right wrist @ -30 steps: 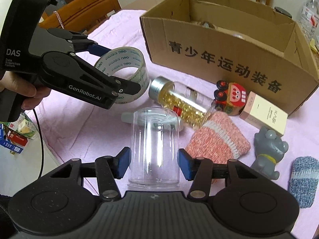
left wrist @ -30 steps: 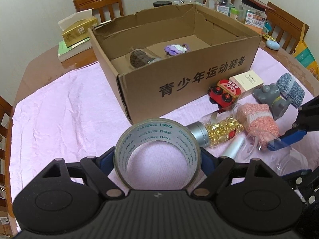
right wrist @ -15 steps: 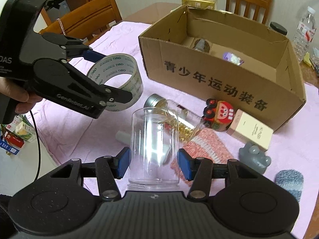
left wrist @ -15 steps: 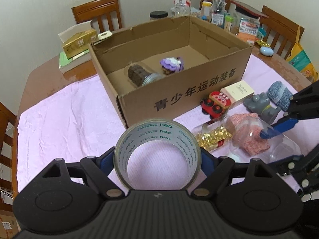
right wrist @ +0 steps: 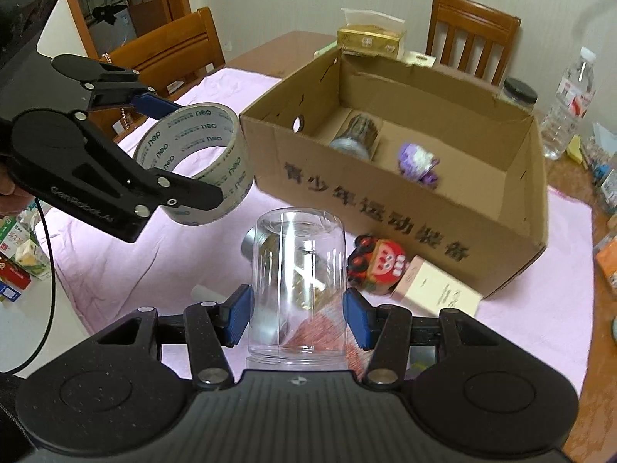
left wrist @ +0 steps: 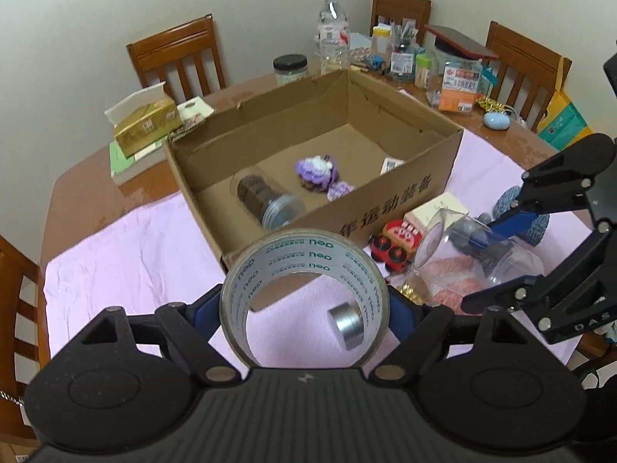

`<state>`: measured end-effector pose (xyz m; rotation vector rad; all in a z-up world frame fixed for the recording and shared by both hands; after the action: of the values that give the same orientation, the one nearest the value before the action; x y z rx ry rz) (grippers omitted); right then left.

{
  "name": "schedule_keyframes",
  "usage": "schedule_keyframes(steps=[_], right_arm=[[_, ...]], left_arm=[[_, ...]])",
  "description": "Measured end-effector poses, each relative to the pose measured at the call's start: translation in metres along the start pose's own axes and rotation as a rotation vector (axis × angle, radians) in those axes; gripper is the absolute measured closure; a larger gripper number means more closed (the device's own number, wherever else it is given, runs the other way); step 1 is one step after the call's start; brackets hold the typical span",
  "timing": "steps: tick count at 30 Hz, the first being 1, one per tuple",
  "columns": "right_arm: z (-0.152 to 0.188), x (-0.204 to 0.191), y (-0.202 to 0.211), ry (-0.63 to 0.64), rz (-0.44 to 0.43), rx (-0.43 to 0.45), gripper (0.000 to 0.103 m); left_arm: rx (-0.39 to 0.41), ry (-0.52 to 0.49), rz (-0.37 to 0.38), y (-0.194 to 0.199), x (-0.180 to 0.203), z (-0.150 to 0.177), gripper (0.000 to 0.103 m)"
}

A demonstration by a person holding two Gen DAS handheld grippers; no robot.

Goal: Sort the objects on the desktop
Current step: 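Carry the tape roll and plastic cup into the cardboard box and open both tools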

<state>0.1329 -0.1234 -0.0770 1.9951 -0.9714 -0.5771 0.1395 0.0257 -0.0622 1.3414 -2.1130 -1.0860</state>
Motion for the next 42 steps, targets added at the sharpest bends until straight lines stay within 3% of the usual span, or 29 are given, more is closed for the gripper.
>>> schedule_keyframes(steps=[23,42], right_arm=[[-0.035,0.054,0.017,0.056,0.094,0.057,0.046],[-0.064,0.088,0.012,0.077,0.11,0.078,0.046]], left_arm=[[0.049,-0.068,0.025,-0.001,0.016,-0.058,0.02],[0.057,-0.064,0.028,-0.024,0.017,-0.095,0.02]])
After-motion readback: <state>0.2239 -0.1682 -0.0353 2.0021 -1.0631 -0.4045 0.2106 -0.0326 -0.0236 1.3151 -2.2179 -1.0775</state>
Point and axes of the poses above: each gripper's, at about its wrist camera, not at the fingertips, and y roughly against the way its jaws point, x to its right, z to its underside, the point moved 4 cm from there along -y, roughly the way its jaws point, and after that the axes turned 2 degrees about z, right-handed, at the moved point
